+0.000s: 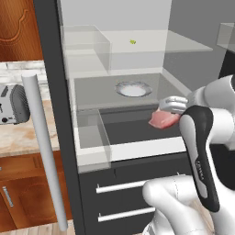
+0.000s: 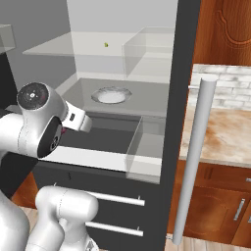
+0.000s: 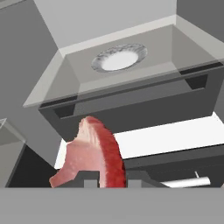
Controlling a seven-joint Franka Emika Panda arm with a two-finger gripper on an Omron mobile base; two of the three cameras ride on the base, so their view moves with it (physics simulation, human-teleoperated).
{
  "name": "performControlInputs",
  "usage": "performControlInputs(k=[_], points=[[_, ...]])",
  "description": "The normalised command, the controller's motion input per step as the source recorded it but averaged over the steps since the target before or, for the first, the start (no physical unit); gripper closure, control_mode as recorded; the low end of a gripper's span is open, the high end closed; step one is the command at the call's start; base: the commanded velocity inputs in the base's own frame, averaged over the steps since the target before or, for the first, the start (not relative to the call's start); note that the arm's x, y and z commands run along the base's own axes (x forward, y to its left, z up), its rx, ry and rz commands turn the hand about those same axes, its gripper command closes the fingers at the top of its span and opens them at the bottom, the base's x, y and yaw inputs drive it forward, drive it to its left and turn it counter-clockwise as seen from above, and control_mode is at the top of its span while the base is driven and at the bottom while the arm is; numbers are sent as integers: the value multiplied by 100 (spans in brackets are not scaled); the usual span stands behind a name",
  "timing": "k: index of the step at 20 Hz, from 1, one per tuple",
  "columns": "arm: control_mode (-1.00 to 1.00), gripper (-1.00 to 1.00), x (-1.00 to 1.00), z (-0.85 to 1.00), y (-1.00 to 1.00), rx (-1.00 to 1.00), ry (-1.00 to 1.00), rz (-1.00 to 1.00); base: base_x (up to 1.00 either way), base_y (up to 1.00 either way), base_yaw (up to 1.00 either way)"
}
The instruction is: Transport the steak from the fridge to the microwave and turn on the microwave.
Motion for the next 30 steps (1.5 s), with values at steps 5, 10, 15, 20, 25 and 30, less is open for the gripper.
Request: performControlInputs(k=[5, 10, 15, 20, 25, 30], points=[[-100, 100, -24, 0, 0, -5, 0, 0, 0, 0, 0], [-100, 100, -8, 0, 0, 0, -2, 0, 0, 0, 0], [-100, 100, 0, 0, 0, 0, 0, 0, 0, 0, 0], [-100, 100, 0, 0, 0, 0, 0, 0, 0, 0, 0], [-100, 100, 0, 0, 0, 0, 0, 0, 0, 0, 0], [100, 100, 0, 0, 0, 0, 0, 0, 0, 0, 0]])
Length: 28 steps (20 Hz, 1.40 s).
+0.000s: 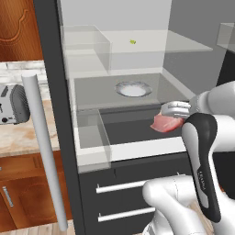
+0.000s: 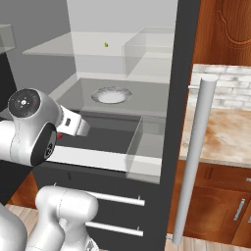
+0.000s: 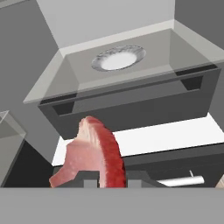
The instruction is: Transport the steak from the fridge to the microwave and turn on the microwave.
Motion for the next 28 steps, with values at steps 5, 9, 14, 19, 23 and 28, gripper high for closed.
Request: performControlInputs(k=[5, 9, 14, 19, 23, 28], points=[[100, 100, 0, 0, 0, 0, 0, 0, 0, 0, 0], [100, 100, 0, 0, 0, 0, 0, 0, -7, 0, 0], [100, 100, 0, 0, 0, 0, 0, 0, -47, 0, 0], [100, 100, 0, 0, 0, 0, 0, 0, -61, 0, 0], [100, 100, 0, 0, 0, 0, 0, 0, -66, 0, 0], [100, 100, 0, 0, 0, 0, 0, 0, -62, 0, 0]])
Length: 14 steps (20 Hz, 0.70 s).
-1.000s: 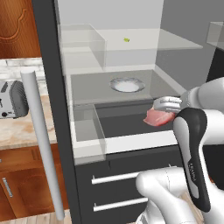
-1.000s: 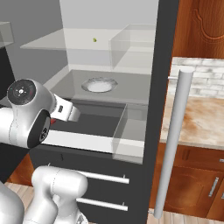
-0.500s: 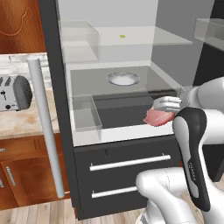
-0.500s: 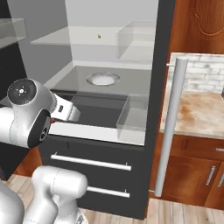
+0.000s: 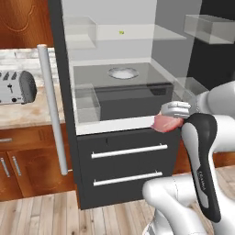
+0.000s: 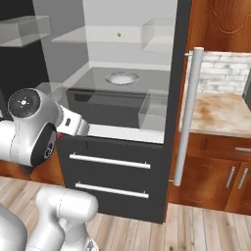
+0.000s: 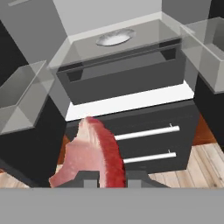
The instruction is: Transport the steak from the fridge to the microwave and turn on the microwave.
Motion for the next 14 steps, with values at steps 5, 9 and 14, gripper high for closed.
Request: performControlInputs(k=[5, 9, 14], points=[[100, 100, 0, 0, 0, 0, 0, 0, -56, 0, 0], [100, 100, 0, 0, 0, 0, 0, 0, -41, -7, 0], [100, 100, 0, 0, 0, 0, 0, 0, -13, -45, 0]])
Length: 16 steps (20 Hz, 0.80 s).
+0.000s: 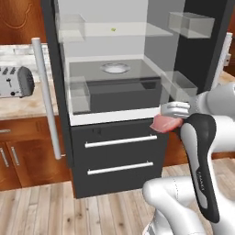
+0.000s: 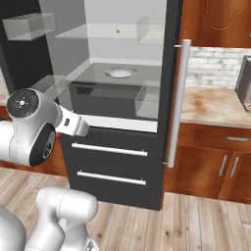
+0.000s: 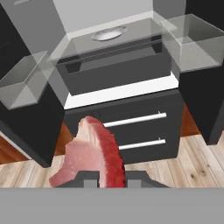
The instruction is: Transport the steak from the fridge to the microwave and turn on the microwave.
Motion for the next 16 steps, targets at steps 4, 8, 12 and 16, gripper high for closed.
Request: performControlInputs(k=[4, 8, 12, 16], points=[[100, 100, 0, 0, 0, 0, 0, 0, -23, -56, 0], [100, 100, 0, 0, 0, 0, 0, 0, -38, -56, -3], [100, 100, 0, 0, 0, 0, 0, 0, -25, -63, -3], [100, 100, 0, 0, 0, 0, 0, 0, -7, -67, -5]])
